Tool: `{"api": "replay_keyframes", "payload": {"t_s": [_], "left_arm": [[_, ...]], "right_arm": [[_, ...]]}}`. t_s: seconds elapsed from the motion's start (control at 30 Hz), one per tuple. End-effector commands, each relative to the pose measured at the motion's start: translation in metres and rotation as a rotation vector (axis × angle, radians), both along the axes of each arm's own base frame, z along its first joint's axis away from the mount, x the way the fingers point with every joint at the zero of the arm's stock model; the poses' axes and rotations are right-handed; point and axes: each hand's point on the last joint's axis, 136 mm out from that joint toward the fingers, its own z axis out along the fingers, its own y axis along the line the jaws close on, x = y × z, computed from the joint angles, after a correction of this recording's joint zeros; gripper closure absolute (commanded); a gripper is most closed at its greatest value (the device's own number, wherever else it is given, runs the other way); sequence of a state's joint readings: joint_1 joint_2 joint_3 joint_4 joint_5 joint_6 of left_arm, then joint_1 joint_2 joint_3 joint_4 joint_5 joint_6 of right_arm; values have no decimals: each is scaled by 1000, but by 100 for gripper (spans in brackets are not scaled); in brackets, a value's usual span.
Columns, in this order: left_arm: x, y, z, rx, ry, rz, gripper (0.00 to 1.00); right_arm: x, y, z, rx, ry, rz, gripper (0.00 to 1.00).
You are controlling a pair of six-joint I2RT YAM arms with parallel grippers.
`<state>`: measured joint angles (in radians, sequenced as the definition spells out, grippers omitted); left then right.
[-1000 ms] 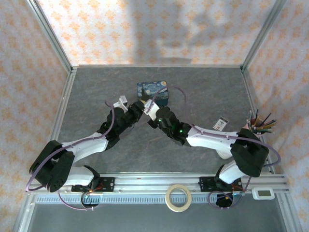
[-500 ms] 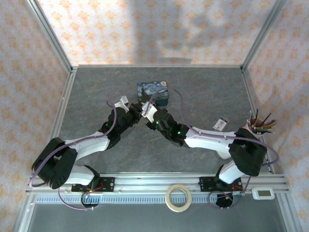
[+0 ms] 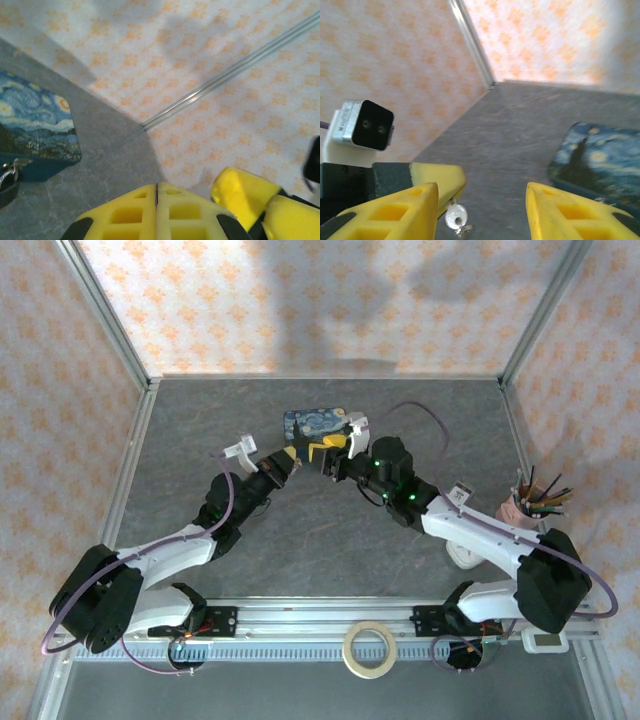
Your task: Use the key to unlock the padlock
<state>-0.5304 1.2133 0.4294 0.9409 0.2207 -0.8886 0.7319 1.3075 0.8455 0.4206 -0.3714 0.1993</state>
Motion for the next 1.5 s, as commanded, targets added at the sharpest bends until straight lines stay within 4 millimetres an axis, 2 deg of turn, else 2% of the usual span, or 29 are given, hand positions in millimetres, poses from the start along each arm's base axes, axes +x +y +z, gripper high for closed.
{"api": "replay_keyframes", "payload": {"t_s": [0.0, 0.17, 0.4, 0.5, 0.7, 0.87, 1.2, 1.47], "left_arm": [[-19, -3, 32, -8, -192, -46, 100], [-35, -7, 42, -56, -268, -111, 100], [-39, -13, 48, -89, -288, -147, 100], [-38, -13, 46, -87, -282, -143, 100], [-38, -11, 43, -90, -271, -127, 100], [-38, -11, 45, -103, -276, -123, 100], [-40, -18, 45, -117, -270, -143, 100], [-41, -17, 48, -128, -274, -137, 100]], "right_arm": [[-17, 14, 8, 192, 126, 166, 52], [-22, 21, -2, 269, 205, 284, 54], [-35, 30, -4, 355, 231, 402, 59], [-41, 30, 1, 398, 225, 440, 60], [-46, 25, 6, 429, 213, 450, 64], [-51, 24, 1, 460, 236, 469, 69], [-49, 27, 2, 479, 236, 488, 70], [-52, 33, -6, 493, 274, 511, 76]]}}
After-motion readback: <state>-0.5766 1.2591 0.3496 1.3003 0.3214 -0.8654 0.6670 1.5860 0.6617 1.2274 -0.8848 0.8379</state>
